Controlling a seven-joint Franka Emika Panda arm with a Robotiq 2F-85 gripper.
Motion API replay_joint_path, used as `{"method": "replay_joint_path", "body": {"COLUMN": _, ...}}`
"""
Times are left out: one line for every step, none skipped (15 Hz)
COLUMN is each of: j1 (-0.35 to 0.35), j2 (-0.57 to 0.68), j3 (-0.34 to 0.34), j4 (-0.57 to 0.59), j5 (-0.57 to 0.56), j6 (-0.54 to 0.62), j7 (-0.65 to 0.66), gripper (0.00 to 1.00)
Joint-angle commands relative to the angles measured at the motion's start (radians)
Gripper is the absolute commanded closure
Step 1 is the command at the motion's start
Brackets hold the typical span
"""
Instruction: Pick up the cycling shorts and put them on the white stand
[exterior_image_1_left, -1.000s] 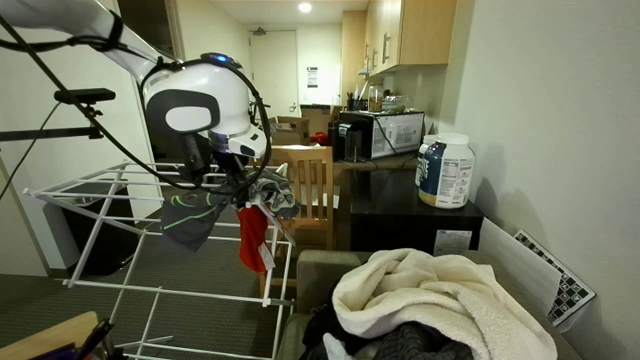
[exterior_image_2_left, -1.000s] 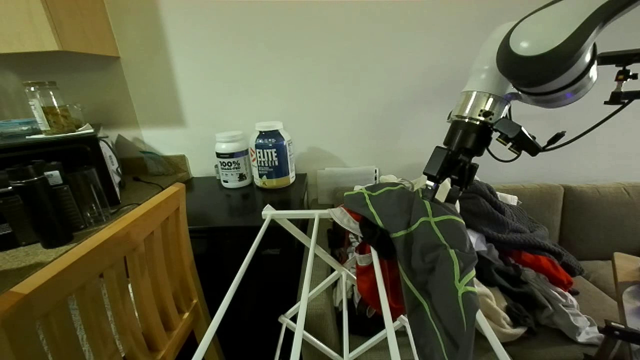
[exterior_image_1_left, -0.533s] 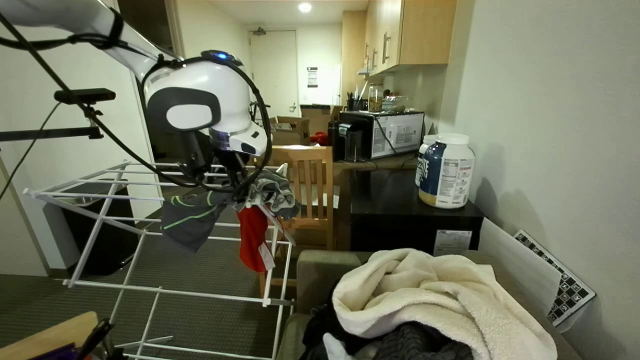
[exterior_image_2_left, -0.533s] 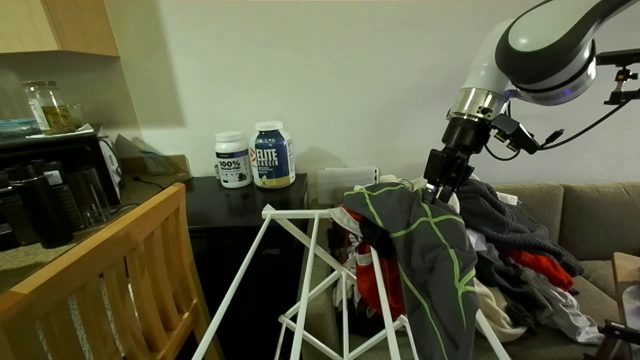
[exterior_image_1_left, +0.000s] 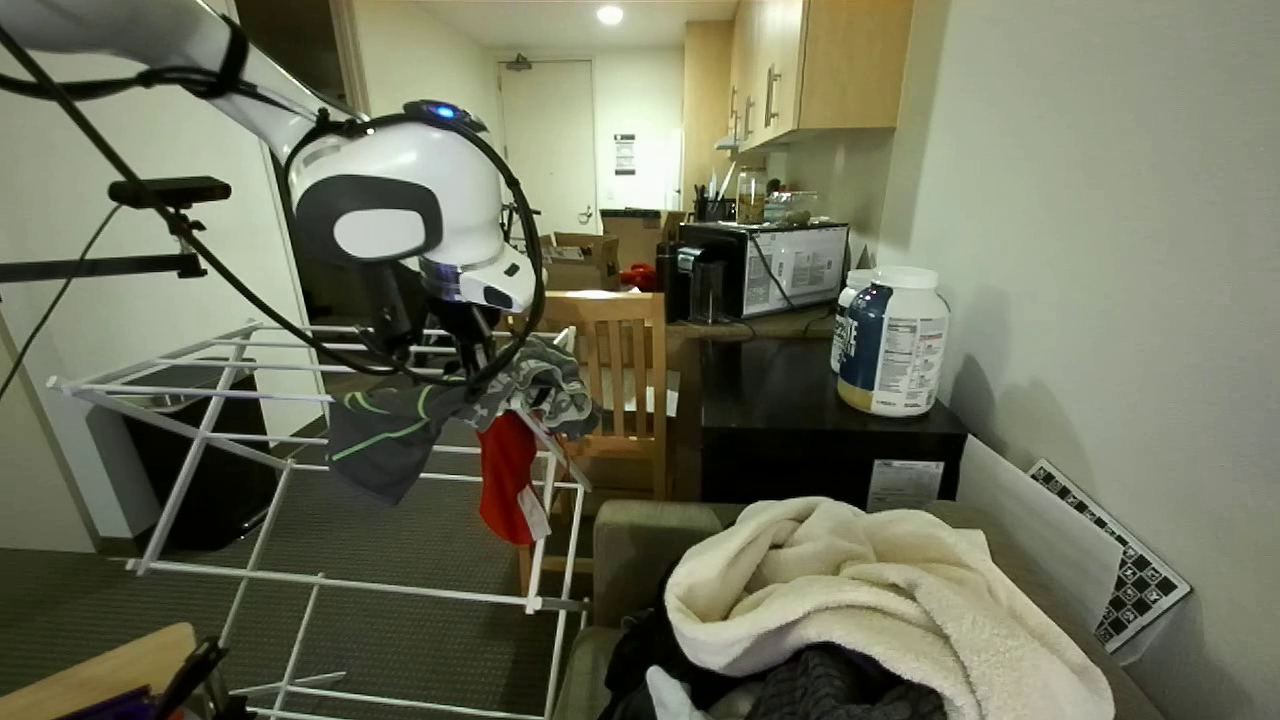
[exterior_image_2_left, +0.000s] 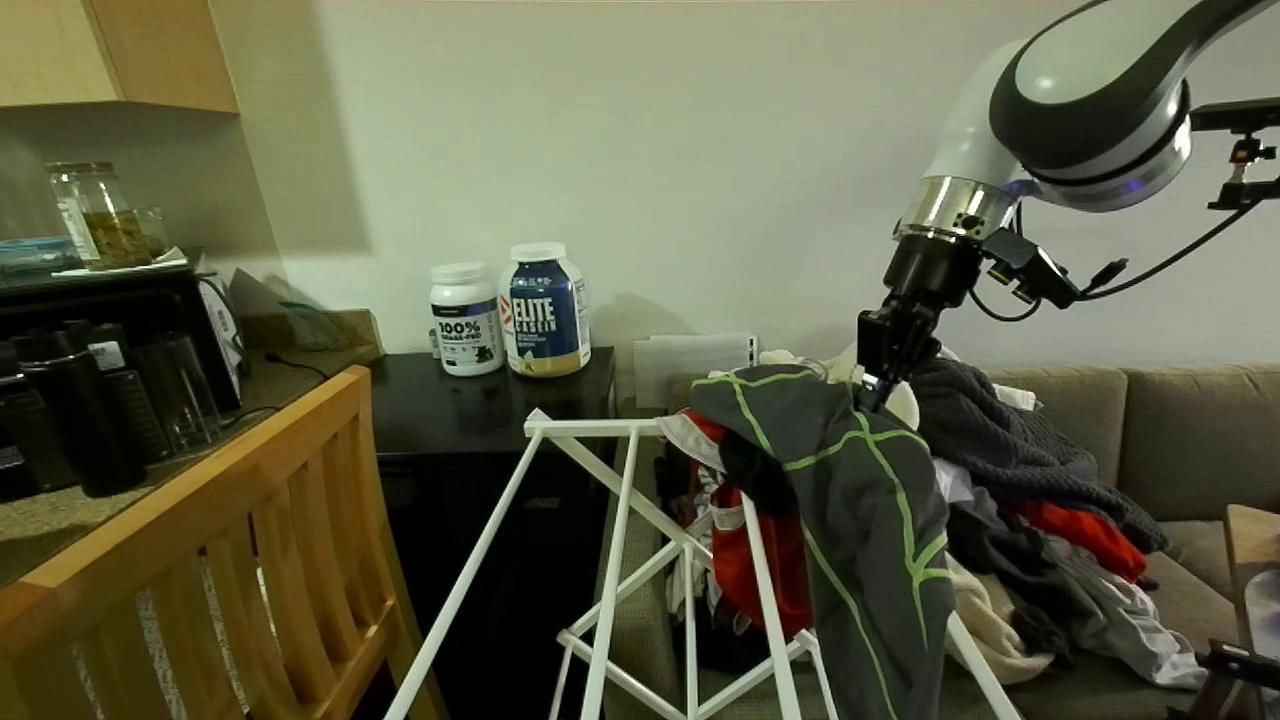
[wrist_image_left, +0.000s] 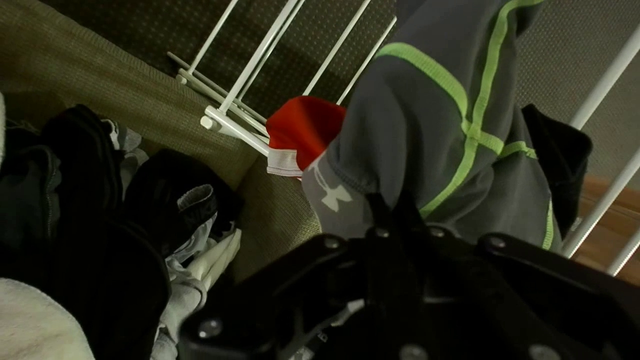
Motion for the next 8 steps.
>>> {"method": "replay_joint_path", "body": {"j1": -0.009, "j2": 0.004, "j3": 0.009, "j4": -0.003, "j5": 0.013, "j6": 0.012, "j7": -0.001, "gripper": 1.0}}
{"method": "replay_joint_path", "body": {"j1": -0.012, "j2": 0.001, "j3": 0.012, "j4": -0.002, "j5": -0.003, "j6": 0.005, "j7": 0.012, "gripper": 0.99}}
{"method": "replay_joint_path", "body": {"j1": -0.013, "j2": -0.006, "j3": 0.018, "j4": 0.004, "j5": -0.025, "j6": -0.02, "j7": 0.03, "gripper": 0.99}}
{"method": "replay_joint_path", "body": {"j1": -0.013, "j2": -0.012, "j3": 0.024, "j4": 0.007, "j5": -0.038, "j6": -0.016, "j7": 0.033, "gripper": 0.99}}
{"method": "replay_joint_path", "body": {"j1": -0.012, "j2": -0.021, "j3": 0.029, "j4": 0.019, "j5": -0.058, "j6": -0.027, "j7": 0.042, "gripper": 0.99}}
{"method": "replay_joint_path", "body": {"j1": -0.013, "j2": -0.027, "j3": 0.034, "j4": 0.031, "j5": -0.079, "j6": -0.036, "j7": 0.051, "gripper": 0.99}}
{"method": "replay_joint_path", "body": {"j1": -0.012, "j2": -0.037, "j3": 0.04, "j4": 0.048, "j5": -0.101, "j6": -0.049, "j7": 0.066, "gripper": 0.99}}
{"method": "replay_joint_path", "body": {"j1": -0.011, "j2": -0.046, "j3": 0.044, "j4": 0.068, "j5": -0.123, "j6": -0.059, "j7": 0.079, "gripper": 0.99}}
